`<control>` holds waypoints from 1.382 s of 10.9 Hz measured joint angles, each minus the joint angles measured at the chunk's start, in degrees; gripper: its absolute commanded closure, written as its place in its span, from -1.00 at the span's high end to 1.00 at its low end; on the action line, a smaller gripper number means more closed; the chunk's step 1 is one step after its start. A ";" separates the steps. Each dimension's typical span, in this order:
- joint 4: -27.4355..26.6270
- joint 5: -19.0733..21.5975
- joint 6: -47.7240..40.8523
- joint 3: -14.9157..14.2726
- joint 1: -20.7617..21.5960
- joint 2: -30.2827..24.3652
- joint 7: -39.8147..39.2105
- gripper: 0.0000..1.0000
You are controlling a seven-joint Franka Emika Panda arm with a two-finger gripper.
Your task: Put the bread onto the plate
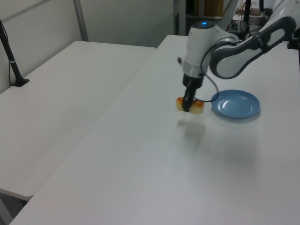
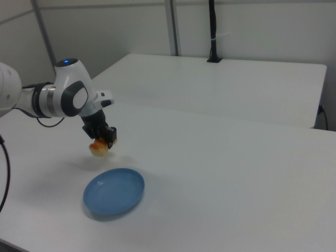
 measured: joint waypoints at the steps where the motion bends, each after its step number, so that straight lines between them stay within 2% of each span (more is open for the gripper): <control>1: -4.71 -0.16 -0.01 -0.05 -1.60 -3.90 -2.65 -0.43; 3: -12.29 -0.19 -0.80 -0.12 -5.42 -11.08 -9.08 -0.43; 5: -17.43 -0.27 -2.19 -0.15 -8.36 -15.32 -14.07 -0.42; 7: -21.43 -3.12 -2.27 -0.14 -9.03 -16.05 -14.94 -0.20; 8: -22.64 -3.86 -2.26 -0.14 -9.24 -16.01 -14.95 0.26; 9: -23.09 -4.04 -2.26 -0.14 -9.43 -16.01 -14.95 0.90; 10: -23.14 -4.05 -2.26 -0.14 -10.03 -16.02 -14.95 1.00; 15: -22.66 -4.13 -2.26 -0.15 -14.26 -16.14 -18.22 1.00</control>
